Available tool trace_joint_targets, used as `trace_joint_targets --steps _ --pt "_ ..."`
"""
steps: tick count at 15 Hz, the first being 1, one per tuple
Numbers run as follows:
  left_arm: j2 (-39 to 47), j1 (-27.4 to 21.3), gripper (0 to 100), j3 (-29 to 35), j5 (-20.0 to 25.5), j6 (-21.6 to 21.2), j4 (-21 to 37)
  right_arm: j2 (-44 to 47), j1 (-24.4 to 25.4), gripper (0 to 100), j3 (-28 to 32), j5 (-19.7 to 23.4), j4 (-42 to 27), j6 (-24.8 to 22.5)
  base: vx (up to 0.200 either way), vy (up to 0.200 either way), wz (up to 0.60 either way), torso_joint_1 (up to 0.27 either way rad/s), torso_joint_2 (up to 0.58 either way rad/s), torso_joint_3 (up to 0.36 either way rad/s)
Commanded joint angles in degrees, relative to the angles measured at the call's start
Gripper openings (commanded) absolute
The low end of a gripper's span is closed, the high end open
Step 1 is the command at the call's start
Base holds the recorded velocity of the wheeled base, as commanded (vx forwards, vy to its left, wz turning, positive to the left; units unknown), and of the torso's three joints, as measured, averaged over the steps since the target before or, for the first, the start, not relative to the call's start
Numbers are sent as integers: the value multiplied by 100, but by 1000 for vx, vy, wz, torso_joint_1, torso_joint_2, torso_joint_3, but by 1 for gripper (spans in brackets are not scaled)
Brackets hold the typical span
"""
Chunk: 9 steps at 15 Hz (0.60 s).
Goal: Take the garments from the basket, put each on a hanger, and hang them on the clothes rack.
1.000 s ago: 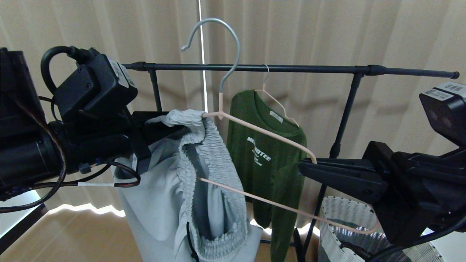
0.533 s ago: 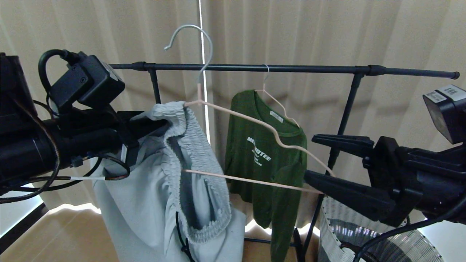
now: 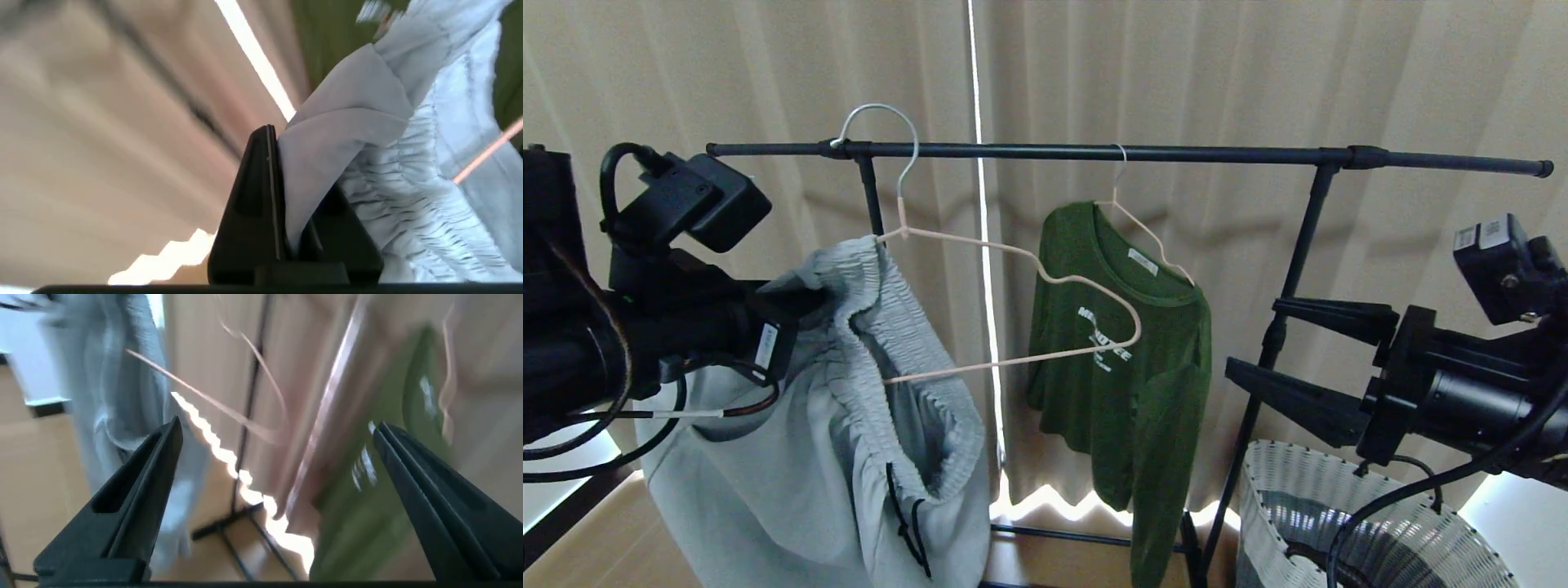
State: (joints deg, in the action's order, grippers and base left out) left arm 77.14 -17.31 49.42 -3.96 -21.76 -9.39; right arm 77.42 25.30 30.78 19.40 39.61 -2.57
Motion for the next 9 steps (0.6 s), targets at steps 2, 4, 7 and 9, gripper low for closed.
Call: trace_joint_targets --steps 2,4,7,9 --pt "-270 -9 0 393 -316 717 728 27 63 100 -2 -261 -120 2 0 0 0 0 0 0" --pt "-261 -53 0 472 -316 1236 772 36 327 100 -28 -340 -129 46 0 0 0 0 0 0" --pt "-244 -62 0 463 -465 1622 780 159 960 100 -107 -595 -94 292 0 0 0 0 0 0" --pt "-244 -361 0 490 -562 2097 728 317 1338 100 -81 -648 -50 626 0 0 0 0 0 0"
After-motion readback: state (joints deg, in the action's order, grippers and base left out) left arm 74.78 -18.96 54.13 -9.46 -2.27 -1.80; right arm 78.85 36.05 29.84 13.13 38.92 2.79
